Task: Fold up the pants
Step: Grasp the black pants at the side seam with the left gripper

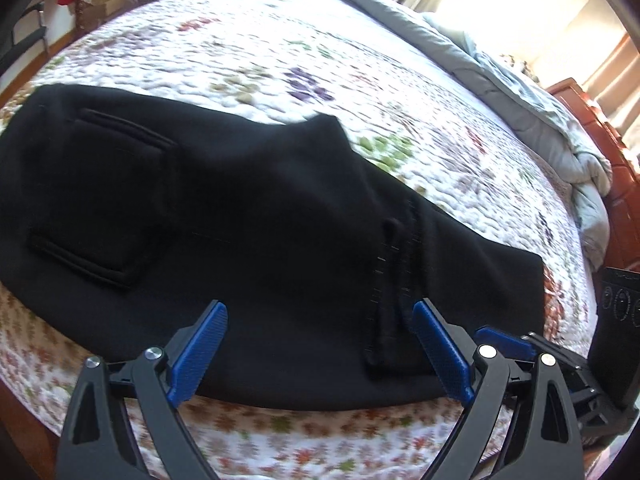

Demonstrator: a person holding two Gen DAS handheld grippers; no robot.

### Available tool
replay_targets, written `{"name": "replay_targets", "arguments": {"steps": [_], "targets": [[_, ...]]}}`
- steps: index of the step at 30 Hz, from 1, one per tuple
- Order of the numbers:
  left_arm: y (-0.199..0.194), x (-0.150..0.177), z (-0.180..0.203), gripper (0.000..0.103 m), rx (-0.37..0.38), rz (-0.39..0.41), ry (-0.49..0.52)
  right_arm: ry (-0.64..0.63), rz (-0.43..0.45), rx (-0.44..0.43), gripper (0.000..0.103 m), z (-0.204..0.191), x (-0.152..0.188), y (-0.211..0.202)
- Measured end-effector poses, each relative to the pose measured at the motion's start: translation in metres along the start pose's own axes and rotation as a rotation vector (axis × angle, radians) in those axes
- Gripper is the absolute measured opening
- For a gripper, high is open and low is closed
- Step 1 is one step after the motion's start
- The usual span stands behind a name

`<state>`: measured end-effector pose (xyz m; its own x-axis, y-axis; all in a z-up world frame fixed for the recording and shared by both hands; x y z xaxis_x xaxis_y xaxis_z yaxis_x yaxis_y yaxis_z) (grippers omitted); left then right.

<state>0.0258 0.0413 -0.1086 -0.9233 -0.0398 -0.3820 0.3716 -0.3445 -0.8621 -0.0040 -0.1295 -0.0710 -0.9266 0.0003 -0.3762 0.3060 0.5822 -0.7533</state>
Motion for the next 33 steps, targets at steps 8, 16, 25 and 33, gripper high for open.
{"name": "replay_targets", "arguments": {"steps": [8,16,25,33], "targets": [[0.041,0.012,0.045,0.094,0.045,-0.143,0.037,0.123,0.135,0.180,0.066,0.062,0.018,-0.087],[0.052,0.011,0.059,0.033,0.014,-0.142,0.014,0.228,0.180,0.216,0.066,0.103,0.034,-0.110],[0.021,0.000,0.032,0.016,0.009,-0.038,-0.022,0.210,0.208,0.194,0.066,0.099,0.022,-0.113],[0.046,0.009,0.022,0.023,-0.020,-0.068,0.015,0.285,0.125,0.152,0.064,0.120,0.010,-0.073]]}}
Point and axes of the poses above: each gripper's, at about its wrist camera, not at the fingertips, and y roughly the way its jaws point, z to its right, x to its underside, the point moved 5 cm from there along y, roughly the way its jaws point, and after that the axes turned 1 degree about -x, right-handed, at the moved point
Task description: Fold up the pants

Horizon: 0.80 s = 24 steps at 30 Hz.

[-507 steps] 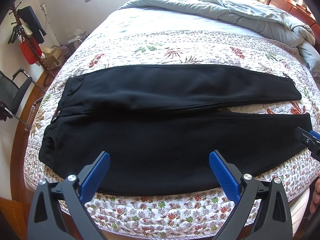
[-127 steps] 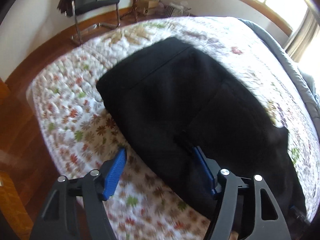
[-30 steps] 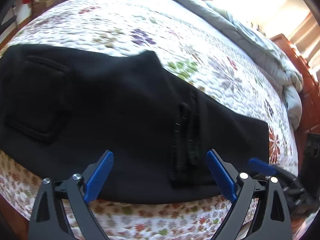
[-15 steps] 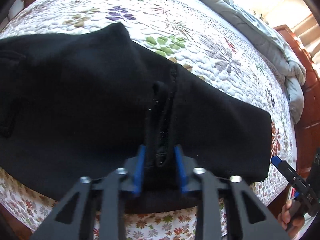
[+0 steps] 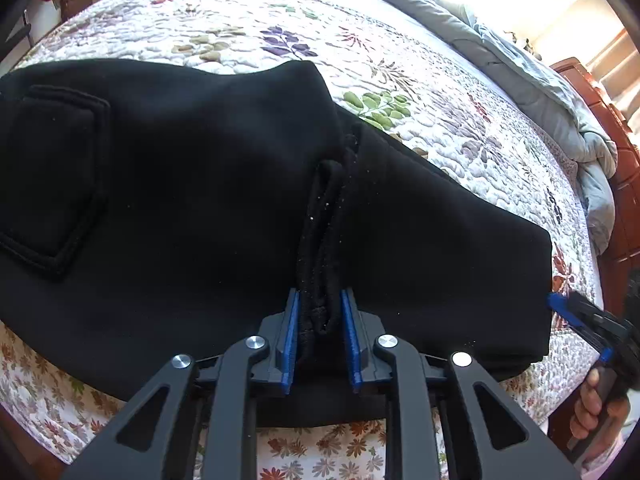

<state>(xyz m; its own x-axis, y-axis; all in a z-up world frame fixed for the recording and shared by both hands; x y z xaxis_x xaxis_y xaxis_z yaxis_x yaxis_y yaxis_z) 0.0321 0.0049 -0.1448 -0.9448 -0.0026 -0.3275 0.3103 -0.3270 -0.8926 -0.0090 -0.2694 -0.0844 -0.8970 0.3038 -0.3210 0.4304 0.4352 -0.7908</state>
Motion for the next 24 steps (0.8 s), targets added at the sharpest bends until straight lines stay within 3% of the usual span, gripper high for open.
{"name": "replay_targets", "arguments": {"steps": [3,6,9,10,12,15,20,24], "targets": [[-0.001,0.001,-0.007,0.025,0.015,0.005,0.011,0.009,-0.064,0.054,0.064,0.015,0.004,0.027],[-0.003,0.002,-0.005,0.026,0.026,0.004,0.026,-0.013,-0.052,0.075,0.066,0.012,0.005,0.031],[-0.014,0.002,-0.009,0.044,0.035,-0.006,0.008,-0.049,-0.035,0.130,0.063,0.004,0.007,0.024],[-0.025,0.002,-0.014,0.057,0.031,0.010,-0.006,-0.054,-0.023,0.135,0.064,-0.001,0.008,0.018],[-0.043,0.001,-0.025,0.061,0.020,0.054,-0.010,-0.064,0.010,0.100,0.064,-0.012,0.010,0.004],[-0.075,0.001,-0.065,0.070,-0.032,0.117,-0.070,-0.082,0.052,0.062,0.065,-0.028,0.017,-0.015],[-0.110,0.015,-0.173,0.070,-0.146,0.165,-0.316,-0.128,0.061,0.065,0.066,-0.042,0.031,-0.025],[-0.114,0.025,-0.229,0.070,-0.115,0.178,-0.465,-0.131,0.039,0.091,0.066,-0.042,0.034,-0.018]]}}
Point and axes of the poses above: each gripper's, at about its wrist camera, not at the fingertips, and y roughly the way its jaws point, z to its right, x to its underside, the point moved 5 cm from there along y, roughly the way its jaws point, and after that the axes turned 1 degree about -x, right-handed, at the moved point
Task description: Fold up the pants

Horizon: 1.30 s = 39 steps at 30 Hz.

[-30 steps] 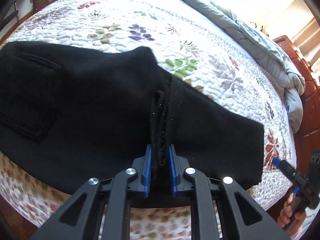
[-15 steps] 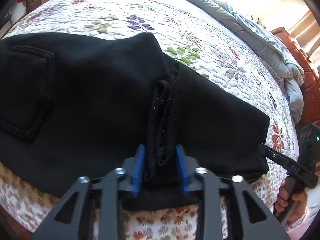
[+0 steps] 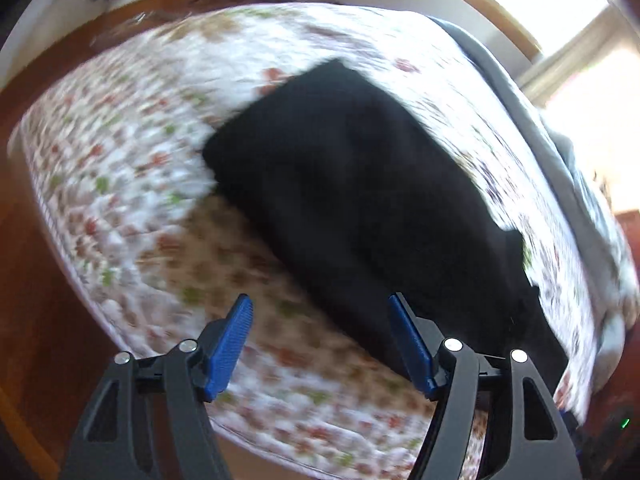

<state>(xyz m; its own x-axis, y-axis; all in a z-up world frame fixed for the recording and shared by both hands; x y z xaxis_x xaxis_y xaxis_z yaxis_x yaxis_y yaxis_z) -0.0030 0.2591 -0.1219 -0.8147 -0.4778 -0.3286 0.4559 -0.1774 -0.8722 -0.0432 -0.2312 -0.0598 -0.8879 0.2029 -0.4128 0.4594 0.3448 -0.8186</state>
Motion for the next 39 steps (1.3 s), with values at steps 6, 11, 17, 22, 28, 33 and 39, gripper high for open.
{"name": "replay_targets", "arguments": {"steps": [6,11,17,22,28,33,39], "targets": [[0.015,-0.027,-0.028,0.070,0.159,-0.006,-0.097,-0.004,-0.007,0.020,0.066,-0.003,0.010,-0.001],[0.035,-0.049,-0.035,0.069,0.257,-0.010,-0.196,0.012,0.000,0.031,0.066,-0.007,0.018,-0.008],[0.050,-0.067,-0.020,0.064,0.306,-0.019,-0.252,0.033,0.006,0.037,0.066,-0.011,0.021,-0.008],[0.052,-0.063,-0.029,0.031,0.340,-0.022,-0.330,0.056,0.016,0.035,0.066,-0.018,0.022,-0.007],[0.029,-0.059,-0.013,0.014,0.328,0.062,-0.297,0.048,0.028,0.037,0.068,-0.022,0.025,-0.015],[0.009,-0.057,0.004,0.013,0.331,0.134,-0.250,0.051,0.047,0.027,0.069,-0.013,0.020,-0.025],[-0.021,-0.050,0.035,0.013,0.293,0.220,-0.134,0.076,0.082,-0.012,0.070,-0.003,0.013,-0.032]]}}
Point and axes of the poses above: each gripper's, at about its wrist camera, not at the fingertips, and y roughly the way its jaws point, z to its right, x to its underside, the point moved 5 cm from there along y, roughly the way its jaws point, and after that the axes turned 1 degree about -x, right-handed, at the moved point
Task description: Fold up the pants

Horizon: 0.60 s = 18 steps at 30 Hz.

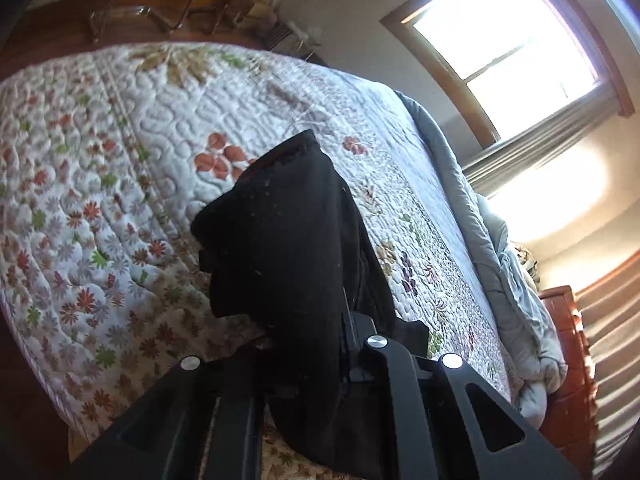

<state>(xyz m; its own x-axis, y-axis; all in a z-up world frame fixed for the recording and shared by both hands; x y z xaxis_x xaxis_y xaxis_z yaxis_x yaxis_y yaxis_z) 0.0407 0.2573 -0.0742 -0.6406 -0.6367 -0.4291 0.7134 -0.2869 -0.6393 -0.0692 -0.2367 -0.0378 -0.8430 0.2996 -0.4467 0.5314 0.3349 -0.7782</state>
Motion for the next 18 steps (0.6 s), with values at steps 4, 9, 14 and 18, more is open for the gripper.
{"name": "replay_targets", "arguments": {"steps": [4,9,14,18], "targets": [[-0.016,0.009,0.024,0.012,0.004,0.036,0.075,0.004,0.009,-0.009,0.070,0.007,0.000,-0.001],[-0.025,0.024,0.064,0.012,0.000,0.056,0.217,0.028,0.011,-0.023,0.070,0.015,0.002,0.001],[-0.022,0.037,0.097,0.012,0.010,0.050,0.312,0.042,0.007,-0.028,0.070,0.019,0.005,0.004],[-0.017,0.058,0.127,0.012,0.017,0.037,0.420,0.049,0.009,-0.012,0.070,0.026,0.004,0.002]]}}
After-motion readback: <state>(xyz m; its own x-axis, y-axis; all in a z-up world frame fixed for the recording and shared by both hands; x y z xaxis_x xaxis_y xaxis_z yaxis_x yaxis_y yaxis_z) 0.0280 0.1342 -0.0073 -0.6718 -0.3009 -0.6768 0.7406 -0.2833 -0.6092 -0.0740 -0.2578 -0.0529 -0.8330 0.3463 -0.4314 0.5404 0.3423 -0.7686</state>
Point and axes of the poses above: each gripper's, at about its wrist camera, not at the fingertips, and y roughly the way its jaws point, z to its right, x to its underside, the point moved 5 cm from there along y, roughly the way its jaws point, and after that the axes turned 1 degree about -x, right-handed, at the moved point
